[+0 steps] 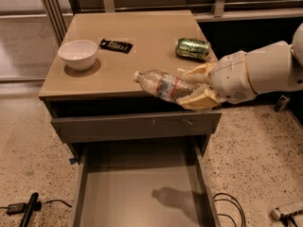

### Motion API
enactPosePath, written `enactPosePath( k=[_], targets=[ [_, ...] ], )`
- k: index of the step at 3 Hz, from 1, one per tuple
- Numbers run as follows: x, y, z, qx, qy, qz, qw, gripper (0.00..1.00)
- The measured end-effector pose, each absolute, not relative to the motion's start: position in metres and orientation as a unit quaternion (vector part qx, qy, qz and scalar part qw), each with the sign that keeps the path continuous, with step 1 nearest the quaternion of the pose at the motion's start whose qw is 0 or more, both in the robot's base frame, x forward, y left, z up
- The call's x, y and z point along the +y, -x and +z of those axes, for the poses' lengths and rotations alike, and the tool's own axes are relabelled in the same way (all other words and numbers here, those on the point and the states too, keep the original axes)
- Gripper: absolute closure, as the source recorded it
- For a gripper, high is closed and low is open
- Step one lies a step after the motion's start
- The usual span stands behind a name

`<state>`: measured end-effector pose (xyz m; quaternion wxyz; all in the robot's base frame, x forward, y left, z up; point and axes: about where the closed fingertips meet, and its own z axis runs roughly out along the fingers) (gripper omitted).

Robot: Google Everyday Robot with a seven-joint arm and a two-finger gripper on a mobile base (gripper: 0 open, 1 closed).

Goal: Pick water bottle from middle drawer and place on counter

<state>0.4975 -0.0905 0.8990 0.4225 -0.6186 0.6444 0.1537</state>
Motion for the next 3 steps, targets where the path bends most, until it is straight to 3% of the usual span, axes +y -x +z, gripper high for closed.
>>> enactPosePath(
  k=[1, 3],
  targets=[
    [-0.090, -0.498, 0.899, 0.644, 0.619, 0.154, 0.423, 1.00],
    [-0.047, -0.581, 0.921, 0.585, 0.678, 0.136, 0.424, 1.00]
  ],
)
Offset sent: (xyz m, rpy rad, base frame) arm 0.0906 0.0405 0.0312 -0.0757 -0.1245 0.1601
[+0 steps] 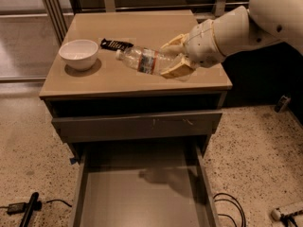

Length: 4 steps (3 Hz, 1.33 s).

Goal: Pick water bottle from middle drawer and place on counter

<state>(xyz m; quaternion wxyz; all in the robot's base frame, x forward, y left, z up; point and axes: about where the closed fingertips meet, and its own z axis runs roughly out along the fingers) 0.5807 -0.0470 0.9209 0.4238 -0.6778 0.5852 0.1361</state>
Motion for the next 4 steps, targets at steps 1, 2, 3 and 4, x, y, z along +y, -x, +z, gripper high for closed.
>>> enactPosePath(
  k=[1, 2, 3, 4],
  targets=[
    [-0.029, -0.618, 0.917, 0.576, 0.690, 0.140, 0.416, 1.00],
    [-0.010, -0.658, 0.899, 0.580, 0.695, 0.146, 0.399, 1.00],
    [-0.003, -0.686, 0.885, 0.604, 0.677, 0.137, 0.397, 1.00],
    [0.000, -0.706, 0.870, 0.634, 0.647, 0.128, 0.404, 1.00]
  ],
)
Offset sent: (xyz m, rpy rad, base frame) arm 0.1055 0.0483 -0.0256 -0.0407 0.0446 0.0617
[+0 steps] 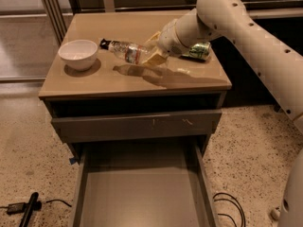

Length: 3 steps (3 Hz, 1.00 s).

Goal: Pick water bottle from middle drawer and place on counter

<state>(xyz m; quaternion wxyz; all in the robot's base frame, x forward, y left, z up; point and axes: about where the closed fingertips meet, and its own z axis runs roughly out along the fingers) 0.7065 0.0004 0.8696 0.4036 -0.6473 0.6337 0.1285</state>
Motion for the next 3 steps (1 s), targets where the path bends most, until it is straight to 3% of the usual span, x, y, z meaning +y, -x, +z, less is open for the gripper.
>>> enactPosePath(
  k=[2, 3],
  targets=[
    [0.0073, -0.7257, 0.8435, 0.655, 0.634, 0.117, 0.395, 1.00],
    [0.0074, -0.7260, 0.8429, 0.655, 0.634, 0.116, 0.395, 0.84]
  ],
)
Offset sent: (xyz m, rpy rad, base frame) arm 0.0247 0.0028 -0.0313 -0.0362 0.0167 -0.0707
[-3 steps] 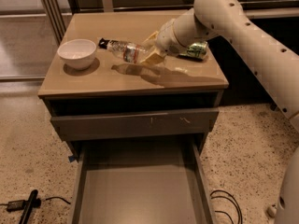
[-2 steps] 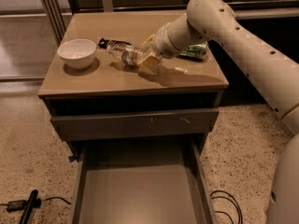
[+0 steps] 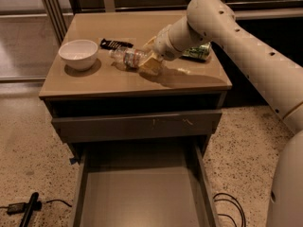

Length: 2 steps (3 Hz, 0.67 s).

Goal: Pick water bottle from middle drawer and place on counter

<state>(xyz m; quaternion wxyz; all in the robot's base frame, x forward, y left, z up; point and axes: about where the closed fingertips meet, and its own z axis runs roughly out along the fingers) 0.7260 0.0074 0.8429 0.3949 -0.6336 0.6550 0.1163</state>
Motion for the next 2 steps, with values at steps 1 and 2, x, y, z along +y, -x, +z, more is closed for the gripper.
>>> enactPosePath(
  k=[1, 2],
  targets=[
    [0.0074, -0.7260, 0.8428, 0.655, 0.634, 0.116, 0.395, 0.53],
    [0.0075, -0.7260, 0.8428, 0.655, 0.634, 0.116, 0.395, 0.30]
  ],
)
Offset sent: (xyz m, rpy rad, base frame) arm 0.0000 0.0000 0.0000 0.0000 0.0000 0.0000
